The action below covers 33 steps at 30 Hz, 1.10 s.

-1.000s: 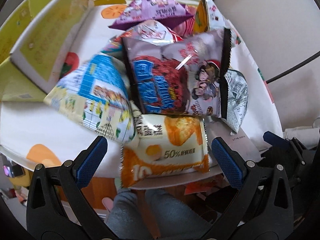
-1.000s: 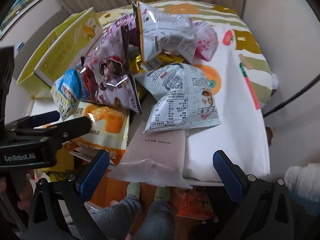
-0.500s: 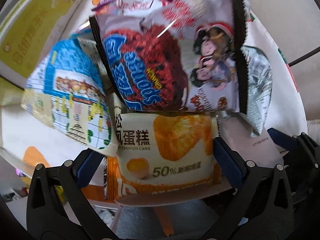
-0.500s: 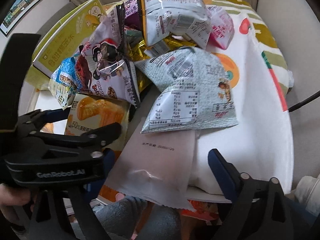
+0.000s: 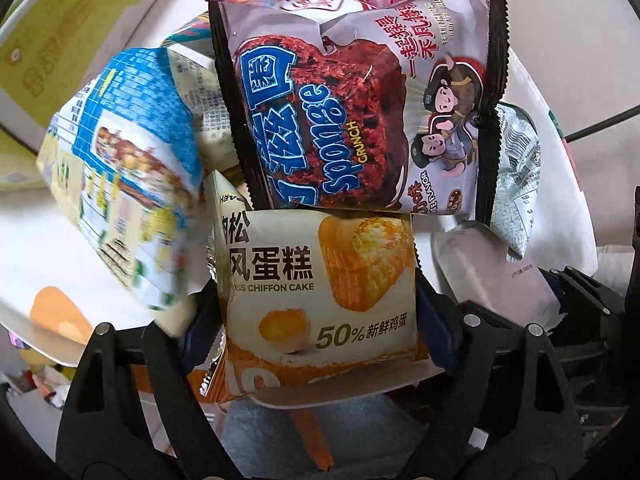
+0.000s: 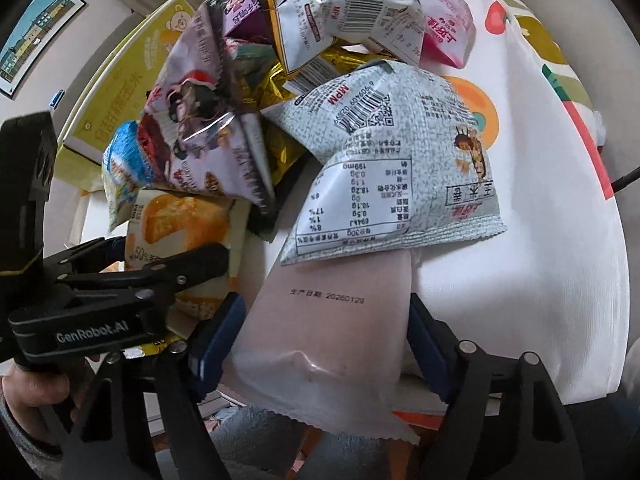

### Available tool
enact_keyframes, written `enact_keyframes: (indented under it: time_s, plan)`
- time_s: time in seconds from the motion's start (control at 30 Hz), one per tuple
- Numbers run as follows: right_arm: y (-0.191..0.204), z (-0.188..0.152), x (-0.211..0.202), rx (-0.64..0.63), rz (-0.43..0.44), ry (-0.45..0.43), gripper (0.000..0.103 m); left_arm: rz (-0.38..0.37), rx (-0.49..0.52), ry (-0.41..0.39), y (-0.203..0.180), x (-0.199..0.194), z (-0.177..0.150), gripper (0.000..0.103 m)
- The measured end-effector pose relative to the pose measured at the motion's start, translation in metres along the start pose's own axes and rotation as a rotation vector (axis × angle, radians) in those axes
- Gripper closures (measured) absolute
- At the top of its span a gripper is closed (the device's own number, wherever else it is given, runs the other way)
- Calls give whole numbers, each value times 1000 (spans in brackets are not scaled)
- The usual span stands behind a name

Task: Organize snacks
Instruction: 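Grasp the white chiffon cake packet with the left tool while the right tool grasps a white packet, then carry both held packets over the yellow-green box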

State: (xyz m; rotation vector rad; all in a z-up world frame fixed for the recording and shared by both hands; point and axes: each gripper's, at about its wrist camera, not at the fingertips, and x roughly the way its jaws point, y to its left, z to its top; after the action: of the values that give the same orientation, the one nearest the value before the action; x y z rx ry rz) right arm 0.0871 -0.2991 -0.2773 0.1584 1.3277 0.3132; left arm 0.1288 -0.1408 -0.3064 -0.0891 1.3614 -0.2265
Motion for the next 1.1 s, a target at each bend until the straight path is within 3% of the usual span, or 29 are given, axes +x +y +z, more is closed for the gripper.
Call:
enact_keyframes:
  time_s: [0.17,0.53,0.97,1.1]
  plan:
    - [0,3,2,18,-5,-4,38,-6,1,-17,2,-8,-7,21]
    - [-19,15,-22,99,40,-46,39,-35,35,-60,8,-47,-18,21]
    - [7,21,-84,53,78,-169,39,-48,28,-199,5,-130,-27,21]
    - [31,4,-104,8,88,-205,39,-34,6,-249,7,-152,-23,21]
